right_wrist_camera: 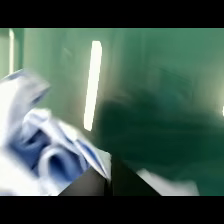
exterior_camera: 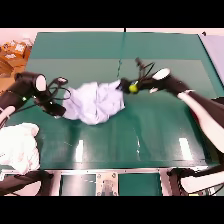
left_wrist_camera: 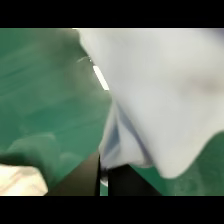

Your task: Fold the shirts.

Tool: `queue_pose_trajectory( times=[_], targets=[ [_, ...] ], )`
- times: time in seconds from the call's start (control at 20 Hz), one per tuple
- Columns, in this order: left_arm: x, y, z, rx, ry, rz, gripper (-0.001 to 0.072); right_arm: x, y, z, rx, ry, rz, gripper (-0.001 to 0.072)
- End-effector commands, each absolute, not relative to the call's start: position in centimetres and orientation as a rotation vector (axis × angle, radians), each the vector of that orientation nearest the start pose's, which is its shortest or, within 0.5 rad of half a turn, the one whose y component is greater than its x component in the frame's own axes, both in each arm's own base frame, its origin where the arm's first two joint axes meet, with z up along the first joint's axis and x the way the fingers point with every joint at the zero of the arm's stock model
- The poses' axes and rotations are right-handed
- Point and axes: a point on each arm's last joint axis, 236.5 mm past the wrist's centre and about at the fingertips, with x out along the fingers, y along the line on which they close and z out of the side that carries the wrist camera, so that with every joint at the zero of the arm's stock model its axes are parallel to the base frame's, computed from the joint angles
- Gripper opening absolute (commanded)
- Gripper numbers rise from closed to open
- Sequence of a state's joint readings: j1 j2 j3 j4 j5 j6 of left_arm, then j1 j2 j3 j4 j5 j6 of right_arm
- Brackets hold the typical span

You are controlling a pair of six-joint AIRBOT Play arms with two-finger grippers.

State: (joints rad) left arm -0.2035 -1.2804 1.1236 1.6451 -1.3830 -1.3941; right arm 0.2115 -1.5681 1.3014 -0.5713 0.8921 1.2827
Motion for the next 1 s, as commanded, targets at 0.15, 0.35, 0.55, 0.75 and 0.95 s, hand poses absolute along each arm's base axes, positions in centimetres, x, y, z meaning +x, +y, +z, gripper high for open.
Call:
queue_pose_trajectory(
  times=[0.15,0.35,0.55,0.75,0.95],
  targets=[
    [34.2,-5.5,14.6,0.218,1.162,-0.165,0.0024,43.2,12.4,29.0,0.496,0.489,0.585,0.0014],
    [33.6,-9.8,26.4,0.076,0.787,-0.322,0.0024,37.2,8.7,37.4,0.380,0.264,0.521,0.0014],
    [31.2,-15.6,26.8,-0.014,0.789,-0.585,0.0024,34.6,11.0,36.5,0.342,0.326,0.597,0.0014],
    [33.2,-16.4,24.6,-0.059,0.766,-0.587,0.0024,35.9,10.4,32.2,0.368,0.422,0.567,0.0015],
    [37.5,-16.5,18.9,-0.059,0.782,-0.548,0.0024,39.6,8.7,23.7,0.455,0.551,0.476,0.0014]
  ],
)
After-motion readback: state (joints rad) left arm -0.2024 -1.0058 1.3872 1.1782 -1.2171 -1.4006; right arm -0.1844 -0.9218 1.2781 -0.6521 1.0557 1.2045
